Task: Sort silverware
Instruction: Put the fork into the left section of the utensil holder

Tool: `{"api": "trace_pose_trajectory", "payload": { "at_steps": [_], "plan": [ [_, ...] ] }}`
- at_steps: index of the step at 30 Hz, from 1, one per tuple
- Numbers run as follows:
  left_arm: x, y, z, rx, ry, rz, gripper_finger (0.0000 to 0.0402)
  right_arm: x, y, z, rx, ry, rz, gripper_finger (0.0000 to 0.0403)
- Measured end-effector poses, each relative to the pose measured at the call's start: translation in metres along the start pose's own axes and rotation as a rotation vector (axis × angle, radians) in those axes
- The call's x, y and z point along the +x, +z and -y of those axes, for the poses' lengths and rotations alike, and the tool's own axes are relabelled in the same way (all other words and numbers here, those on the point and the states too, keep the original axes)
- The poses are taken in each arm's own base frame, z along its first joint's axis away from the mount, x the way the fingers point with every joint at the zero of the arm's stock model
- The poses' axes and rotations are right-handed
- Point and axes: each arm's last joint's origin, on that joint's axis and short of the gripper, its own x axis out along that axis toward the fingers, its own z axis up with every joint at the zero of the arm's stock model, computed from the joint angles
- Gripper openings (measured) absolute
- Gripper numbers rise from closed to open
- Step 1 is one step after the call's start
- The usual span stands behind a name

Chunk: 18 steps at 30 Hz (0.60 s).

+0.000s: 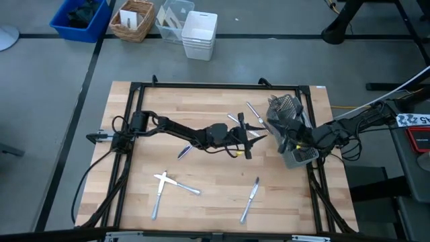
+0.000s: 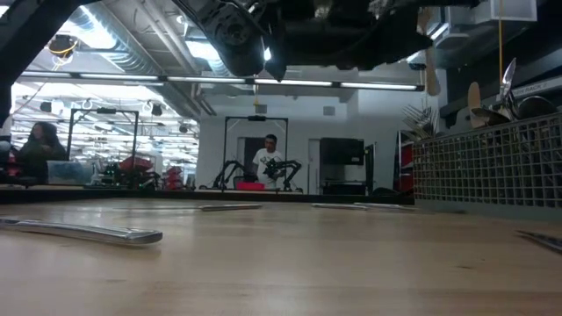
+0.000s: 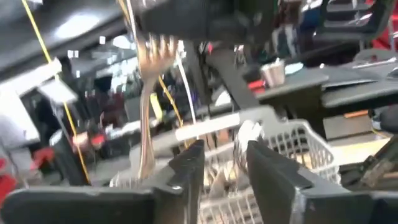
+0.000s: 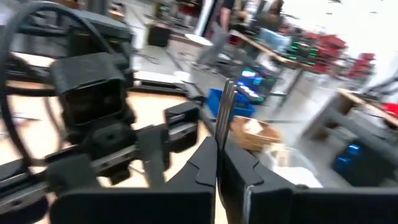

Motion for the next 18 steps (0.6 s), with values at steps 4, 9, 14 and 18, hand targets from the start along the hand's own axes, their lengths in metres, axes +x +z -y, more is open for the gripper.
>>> {"api": "trace_pose_trajectory", "payload": {
  "at_steps": [4, 9, 14, 18],
  "plan": [
    [0.0, -0.008, 0.001, -0.022, -0.011, -0.082, 0.0137, -0.002, 0.0, 0.005, -0.036, -0.108, -0.012, 0.0006],
    [-0.001, -0.016, 0.004, -0.047, -0.037, -0.169, 0.0142, -0.002, -0.003, 0.008, -0.061, -0.171, -0.042, 0.0007],
    [-0.003, -0.022, 0.006, -0.087, -0.053, -0.24, 0.0143, 0.006, -0.013, 0.017, -0.054, -0.245, -0.123, 0.0004],
    [-0.003, -0.025, 0.007, -0.131, -0.053, -0.269, 0.0143, 0.015, -0.02, 0.028, -0.012, -0.272, -0.181, 0.0007]
  ]
}}
